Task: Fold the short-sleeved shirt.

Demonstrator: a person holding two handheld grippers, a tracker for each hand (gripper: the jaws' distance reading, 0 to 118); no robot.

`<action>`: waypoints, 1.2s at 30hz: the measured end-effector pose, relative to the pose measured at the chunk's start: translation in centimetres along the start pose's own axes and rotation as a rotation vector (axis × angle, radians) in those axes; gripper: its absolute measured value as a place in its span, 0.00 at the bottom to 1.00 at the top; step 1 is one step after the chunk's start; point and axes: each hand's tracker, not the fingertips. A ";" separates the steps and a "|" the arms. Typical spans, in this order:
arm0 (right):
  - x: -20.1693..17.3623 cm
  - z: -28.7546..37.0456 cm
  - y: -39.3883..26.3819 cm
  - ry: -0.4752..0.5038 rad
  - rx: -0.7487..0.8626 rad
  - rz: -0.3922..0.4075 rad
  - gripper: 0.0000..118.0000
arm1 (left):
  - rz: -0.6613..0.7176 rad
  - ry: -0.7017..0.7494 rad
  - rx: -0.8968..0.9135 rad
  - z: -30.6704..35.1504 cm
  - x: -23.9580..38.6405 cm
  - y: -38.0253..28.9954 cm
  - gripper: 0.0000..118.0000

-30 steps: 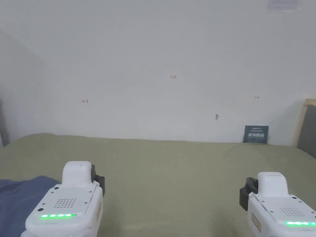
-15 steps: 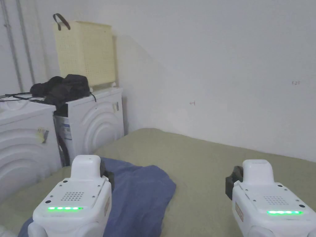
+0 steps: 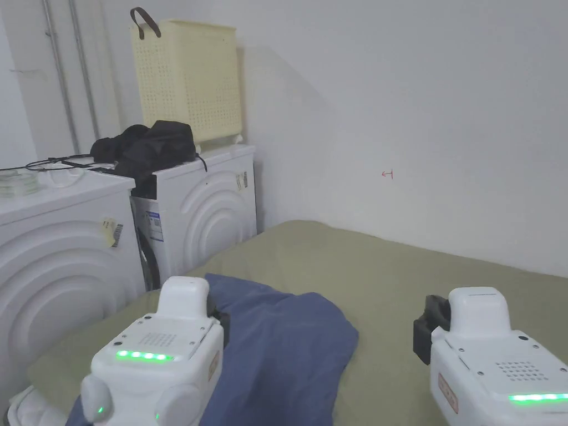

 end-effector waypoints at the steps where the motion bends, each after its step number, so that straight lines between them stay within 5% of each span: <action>1: 0.2 -0.7 -0.2 0.000 0.002 0.005 0.06 | -0.007 -0.021 -0.019 -2.3 0.1 0.6 0.00; 7: 2.5 -4.4 -2.7 -0.024 -0.018 0.013 0.06 | -0.160 -0.173 -0.385 -19.4 2.8 4.7 0.00; 12: 5.2 -6.5 -6.0 -0.057 -0.066 0.022 0.06 | -0.103 -0.267 -0.701 -32.4 4.5 3.7 0.00; 18: 8.1 -7.8 -9.5 -0.084 -0.152 0.019 0.06 | -0.108 -0.325 -0.912 -38.8 7.3 -0.3 0.01; 19: 8.6 -8.0 -9.9 -0.081 -0.171 0.015 0.06 | -0.116 -0.329 -0.914 -39.1 7.7 -0.7 0.21; 21: 9.0 -8.2 -10.5 -0.083 -0.177 0.016 0.06 | -0.087 -0.347 -0.930 -39.6 8.1 -1.2 0.98; 27: 9.2 -7.7 -11.6 -0.064 -0.188 -0.006 0.06 | -0.007 -0.393 -1.021 -38.1 8.8 -3.2 0.86; 29: 9.2 -7.5 -12.0 -0.060 -0.197 0.001 0.06 | -0.050 -0.389 -1.037 -37.5 9.3 -4.1 0.68; 31: 9.4 -7.2 -12.4 -0.059 -0.213 0.012 0.06 | -0.152 -0.375 -1.046 -38.5 10.2 -5.7 0.63; 33: 9.7 -6.9 -12.7 -0.070 -0.218 0.012 0.06 | -0.244 -0.320 -1.010 -38.0 10.7 -6.5 0.04; 36: 10.5 -6.4 -12.8 -0.092 -0.230 -0.008 0.06 | -0.017 -0.404 -1.000 -41.2 8.8 -6.6 0.00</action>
